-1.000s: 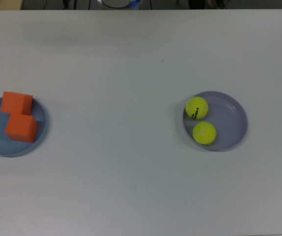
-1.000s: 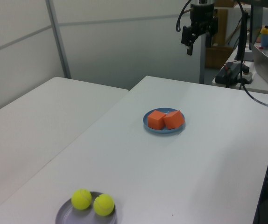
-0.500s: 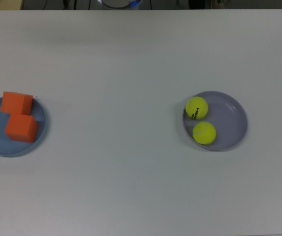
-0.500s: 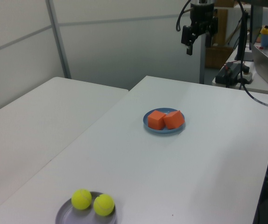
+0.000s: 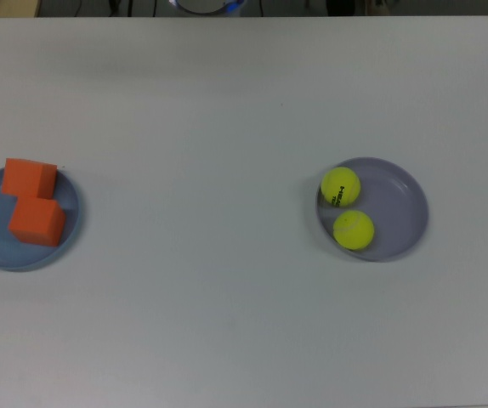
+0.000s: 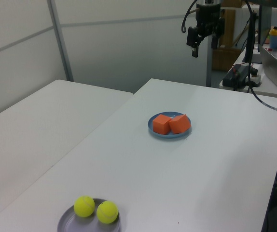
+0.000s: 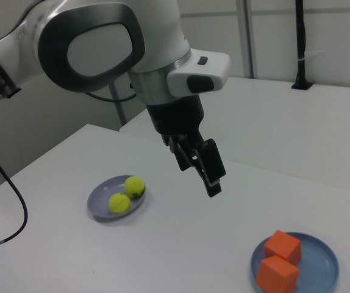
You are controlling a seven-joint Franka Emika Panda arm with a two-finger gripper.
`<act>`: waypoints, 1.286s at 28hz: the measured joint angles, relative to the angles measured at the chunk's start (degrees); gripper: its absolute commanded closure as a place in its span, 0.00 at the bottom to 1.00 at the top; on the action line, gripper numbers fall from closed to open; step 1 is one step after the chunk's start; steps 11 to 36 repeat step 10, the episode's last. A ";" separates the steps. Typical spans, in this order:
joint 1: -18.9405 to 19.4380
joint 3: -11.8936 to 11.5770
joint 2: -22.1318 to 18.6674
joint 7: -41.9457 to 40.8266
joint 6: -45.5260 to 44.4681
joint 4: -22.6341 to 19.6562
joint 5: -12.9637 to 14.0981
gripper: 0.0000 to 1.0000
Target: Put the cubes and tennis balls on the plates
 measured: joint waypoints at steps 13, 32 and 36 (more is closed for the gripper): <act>0.00 0.43 0.00 0.02 0.00 0.00 0.00 0.00; 0.00 0.43 0.00 0.02 0.00 0.00 0.00 0.00; 0.00 0.43 0.00 0.02 0.00 0.00 0.00 0.00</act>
